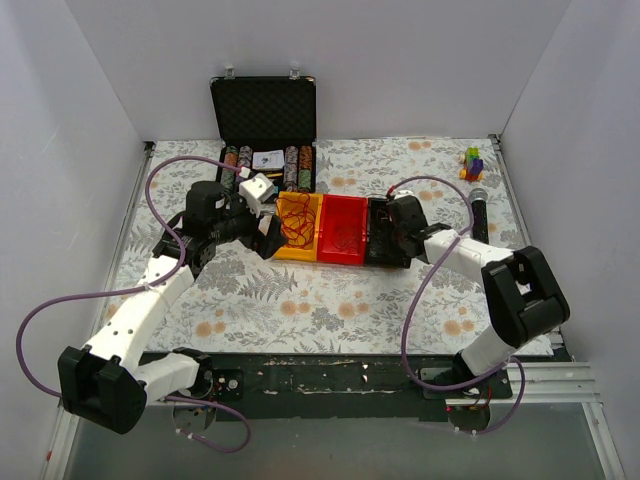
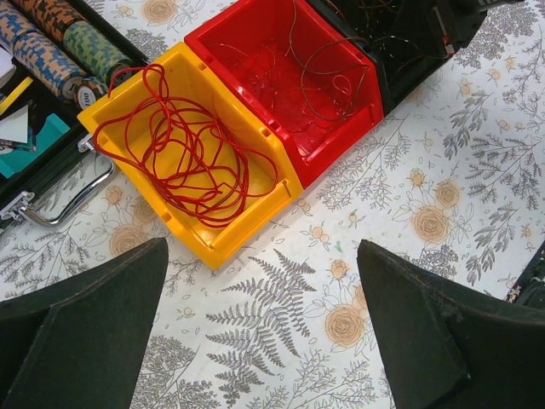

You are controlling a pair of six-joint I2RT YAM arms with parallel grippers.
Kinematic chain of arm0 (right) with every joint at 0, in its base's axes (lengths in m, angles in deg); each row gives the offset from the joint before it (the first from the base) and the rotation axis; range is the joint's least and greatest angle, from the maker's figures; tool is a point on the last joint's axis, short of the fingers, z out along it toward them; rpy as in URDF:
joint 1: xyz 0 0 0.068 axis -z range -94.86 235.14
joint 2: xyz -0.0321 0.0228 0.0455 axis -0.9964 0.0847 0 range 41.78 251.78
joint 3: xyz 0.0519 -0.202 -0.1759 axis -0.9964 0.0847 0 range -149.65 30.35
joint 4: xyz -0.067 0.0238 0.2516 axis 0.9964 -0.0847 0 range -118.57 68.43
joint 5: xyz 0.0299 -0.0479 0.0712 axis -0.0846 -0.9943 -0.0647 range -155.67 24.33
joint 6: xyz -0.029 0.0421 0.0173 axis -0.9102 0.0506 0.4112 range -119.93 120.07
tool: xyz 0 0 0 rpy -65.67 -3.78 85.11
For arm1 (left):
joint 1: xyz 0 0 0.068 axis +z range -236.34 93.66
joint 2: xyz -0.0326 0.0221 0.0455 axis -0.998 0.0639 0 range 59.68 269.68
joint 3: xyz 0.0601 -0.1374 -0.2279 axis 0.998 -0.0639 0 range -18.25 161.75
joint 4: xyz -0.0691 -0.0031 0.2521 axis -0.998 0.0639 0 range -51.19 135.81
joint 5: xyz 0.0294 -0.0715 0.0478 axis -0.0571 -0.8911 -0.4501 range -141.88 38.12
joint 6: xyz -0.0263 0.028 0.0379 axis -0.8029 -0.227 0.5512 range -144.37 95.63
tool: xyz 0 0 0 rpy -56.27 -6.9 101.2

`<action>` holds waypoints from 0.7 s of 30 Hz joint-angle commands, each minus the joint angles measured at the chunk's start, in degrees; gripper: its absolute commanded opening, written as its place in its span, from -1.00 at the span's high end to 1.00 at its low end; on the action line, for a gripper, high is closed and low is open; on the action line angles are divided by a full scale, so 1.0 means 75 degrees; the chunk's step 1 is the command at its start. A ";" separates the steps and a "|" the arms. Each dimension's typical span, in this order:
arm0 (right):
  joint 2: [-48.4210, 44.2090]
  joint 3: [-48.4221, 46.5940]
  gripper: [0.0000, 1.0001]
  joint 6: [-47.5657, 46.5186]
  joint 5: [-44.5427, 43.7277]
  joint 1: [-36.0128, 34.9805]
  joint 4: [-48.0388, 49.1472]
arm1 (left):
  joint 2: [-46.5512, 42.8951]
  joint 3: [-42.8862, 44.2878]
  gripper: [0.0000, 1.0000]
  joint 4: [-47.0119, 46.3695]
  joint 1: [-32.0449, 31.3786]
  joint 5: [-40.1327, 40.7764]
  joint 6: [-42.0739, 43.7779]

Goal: Untangle the cables

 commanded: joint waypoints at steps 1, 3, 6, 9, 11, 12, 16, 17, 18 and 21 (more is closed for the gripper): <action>-0.0583 -0.0590 0.48 0.0039 0.0138 -0.0001 -0.0149 | -0.0129 0.0067 -0.91 0.0024 0.0061 0.0099 -0.0159; -0.0993 -0.0777 0.32 0.0040 0.0150 -0.0001 -0.0371 | -0.0106 0.0102 -0.96 0.0024 0.0061 0.0076 -0.0230; -0.1532 -0.1023 0.11 0.0028 0.0197 -0.0001 -0.0594 | -0.0036 0.0254 -0.96 0.0070 0.0061 0.0006 -0.0370; -0.1990 -0.1293 -0.03 -0.0031 0.0220 -0.0001 -0.0922 | 0.0175 0.0605 -0.97 0.0316 0.0061 0.0052 -0.0453; -0.2178 -0.1503 -0.11 -0.0101 0.0302 -0.0001 -0.1203 | 0.0292 0.0921 -0.97 0.0550 0.0061 0.0192 -0.0429; -0.2271 -0.1574 -0.13 -0.0124 0.0326 -0.0001 -0.1355 | 0.0339 0.1015 -0.96 0.0632 0.0061 0.0274 -0.0417; -0.3008 -0.1517 -0.31 -0.0067 0.0536 -0.0001 -0.1579 | 0.0375 0.1355 -0.96 0.0762 0.0073 0.0486 -0.0616; -0.3231 -0.1435 -0.49 -0.0031 0.0595 -0.0001 -0.1591 | 0.0375 0.1426 -0.97 0.0785 0.0073 0.0509 -0.0767; -0.3488 -0.1283 -0.66 -0.0019 0.0700 0.0011 -0.1545 | 0.0398 0.1473 -0.96 0.0786 0.0073 0.0532 -0.0920; -0.4110 -0.0931 -0.71 0.0039 0.0970 -0.0001 -0.1497 | 0.0456 0.1555 -0.96 0.0832 0.0108 0.0533 -0.1295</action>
